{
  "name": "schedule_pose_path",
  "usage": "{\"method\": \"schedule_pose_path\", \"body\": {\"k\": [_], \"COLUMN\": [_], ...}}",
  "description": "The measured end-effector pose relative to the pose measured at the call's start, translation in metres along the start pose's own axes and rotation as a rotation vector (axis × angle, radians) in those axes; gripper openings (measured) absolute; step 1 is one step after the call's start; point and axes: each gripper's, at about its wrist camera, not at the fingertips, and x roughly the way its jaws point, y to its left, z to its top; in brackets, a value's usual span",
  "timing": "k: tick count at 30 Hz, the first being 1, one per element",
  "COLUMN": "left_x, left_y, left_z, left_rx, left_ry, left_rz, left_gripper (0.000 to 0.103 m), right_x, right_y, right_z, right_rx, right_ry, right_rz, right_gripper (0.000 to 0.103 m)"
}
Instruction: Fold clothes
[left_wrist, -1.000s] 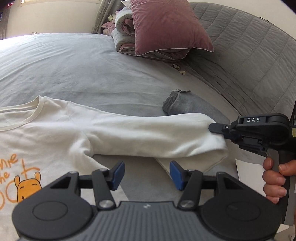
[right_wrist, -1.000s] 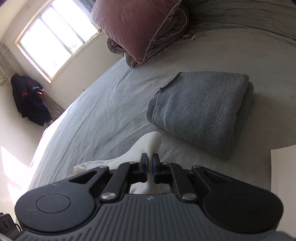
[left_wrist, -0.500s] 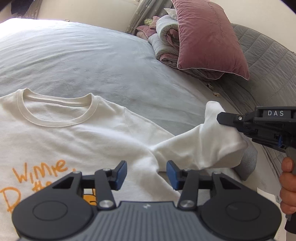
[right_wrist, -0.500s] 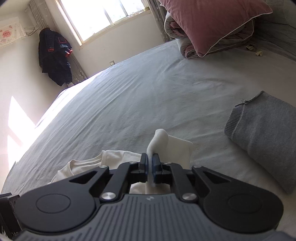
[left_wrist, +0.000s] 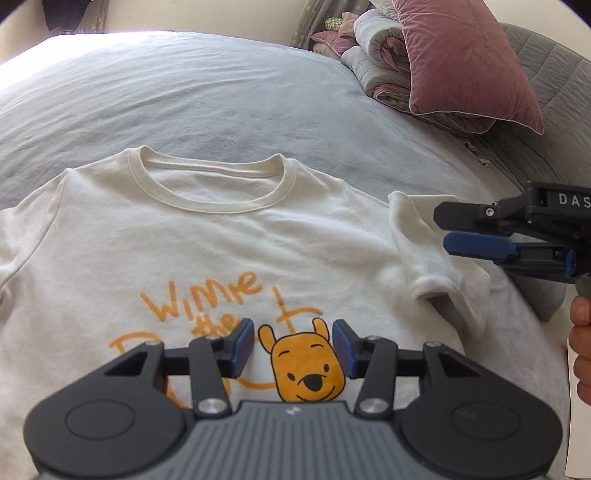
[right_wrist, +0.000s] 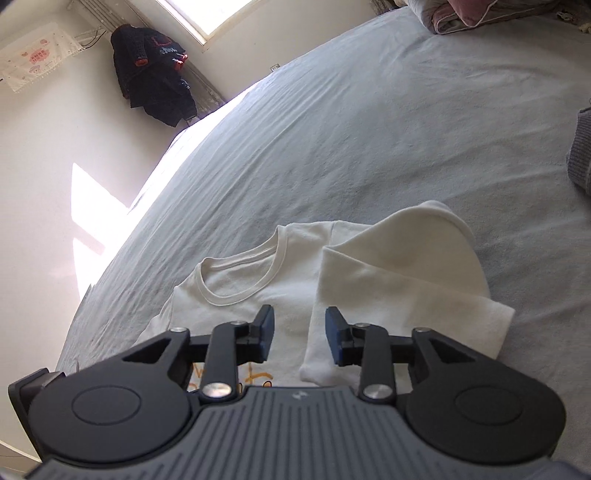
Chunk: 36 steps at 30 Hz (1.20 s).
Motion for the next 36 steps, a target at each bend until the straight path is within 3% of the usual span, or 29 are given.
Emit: {"method": "schedule_pose_path", "body": {"k": [5,16,18,19,22,24,26,31,36], "left_x": [0.002,0.003,0.004,0.005,0.006,0.007,0.009,0.023,0.05], "left_y": [-0.005,-0.009,-0.01,-0.012,-0.017,-0.022,-0.029,-0.049,-0.049], "left_z": [-0.002,-0.002,0.0,0.001,0.006,0.012,0.019,0.04,0.048], "left_rx": [0.011,0.009,0.009,0.013,0.039,0.061,0.088,0.121,-0.035], "left_ry": [-0.007,0.0,0.001,0.001,0.0,-0.007,-0.015,-0.036,-0.014], "left_rz": [0.014,0.015,0.018,0.019,0.015,0.008,0.002,-0.03,-0.136], "left_gripper": [0.048,0.048,0.048,0.048,0.048,0.048,0.048,0.047,0.036], "right_x": [-0.033,-0.016,-0.014,-0.014,-0.026,-0.042,-0.062,-0.114,-0.147], "right_y": [-0.027,-0.07,-0.069,-0.067,-0.058,-0.053,-0.046,-0.042,-0.062], "right_z": [0.001,-0.033,-0.036,-0.035,-0.031,-0.026,-0.019,0.001,0.021], "right_rx": [0.036,0.178,0.18,0.179,0.126,0.089,0.012,-0.138,-0.198], "right_ry": [-0.077,-0.047,-0.065,-0.068,-0.107,-0.135,-0.155,-0.181,-0.194], "right_rz": [-0.069,-0.182,-0.177,-0.171,-0.177,-0.176,-0.218,-0.336,-0.484], "right_gripper": [0.062,0.062,0.046,0.032,0.02,0.017,0.011,0.011,0.011]}}
